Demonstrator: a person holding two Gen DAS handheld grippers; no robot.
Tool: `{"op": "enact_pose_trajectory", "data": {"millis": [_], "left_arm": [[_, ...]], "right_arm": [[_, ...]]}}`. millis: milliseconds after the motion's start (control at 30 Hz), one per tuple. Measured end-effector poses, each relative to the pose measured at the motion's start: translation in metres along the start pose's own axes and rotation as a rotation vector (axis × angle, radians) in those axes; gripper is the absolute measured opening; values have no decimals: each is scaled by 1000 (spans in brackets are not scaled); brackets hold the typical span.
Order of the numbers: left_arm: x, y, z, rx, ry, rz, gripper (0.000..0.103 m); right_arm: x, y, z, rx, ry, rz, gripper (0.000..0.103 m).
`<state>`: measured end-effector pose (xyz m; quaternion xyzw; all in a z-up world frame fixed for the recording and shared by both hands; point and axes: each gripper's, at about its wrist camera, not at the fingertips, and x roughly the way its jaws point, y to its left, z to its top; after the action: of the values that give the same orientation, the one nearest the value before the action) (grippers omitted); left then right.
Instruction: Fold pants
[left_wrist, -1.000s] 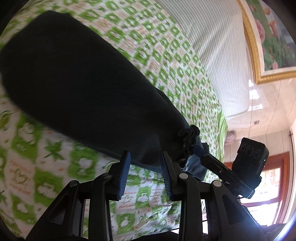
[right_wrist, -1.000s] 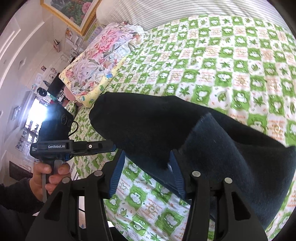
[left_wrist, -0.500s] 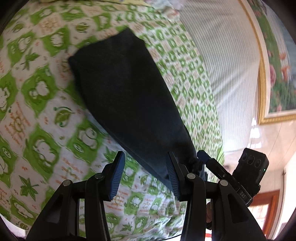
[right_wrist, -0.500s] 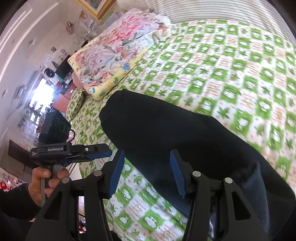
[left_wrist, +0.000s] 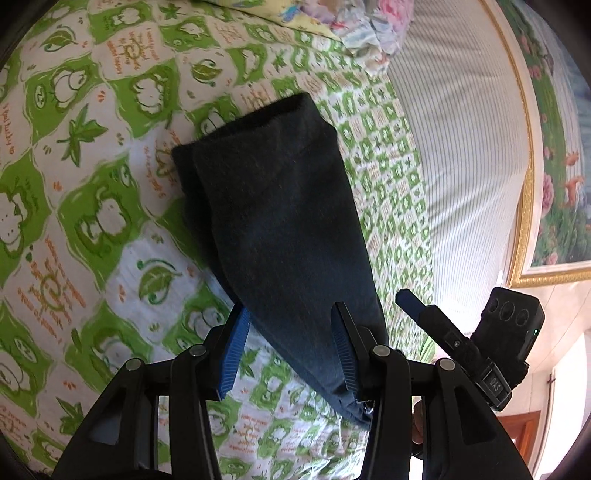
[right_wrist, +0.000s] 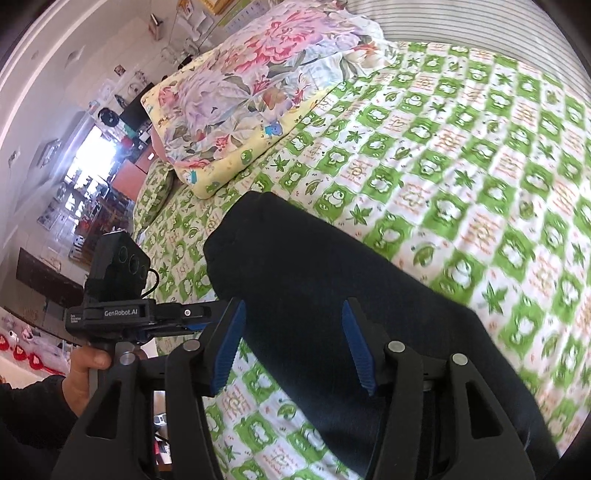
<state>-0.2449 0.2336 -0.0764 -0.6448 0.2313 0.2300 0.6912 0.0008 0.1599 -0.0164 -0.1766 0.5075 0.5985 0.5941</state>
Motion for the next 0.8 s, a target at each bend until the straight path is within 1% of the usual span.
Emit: {"op": "enact_pose_trajectory", "data": {"millis": [167,233,400,633,800], "left_arm": [[-4,12,6,-36,-27,12,45],[-4,18,9,-59,-31,6,45],[-3,24,18,-75,-42,-1,45],[9,23,34,-88,-48,-11,45],[13,25,37,-86,-53,-12,45]], "right_arm": [[18,-1,21,-31,39,1,59],[26,-1,28,-44,52,4,59],[51,-1,49,-77,93,12,59],[96,6,84,-172,198,47,59],[125,7,105,-197,284,104,59]]}}
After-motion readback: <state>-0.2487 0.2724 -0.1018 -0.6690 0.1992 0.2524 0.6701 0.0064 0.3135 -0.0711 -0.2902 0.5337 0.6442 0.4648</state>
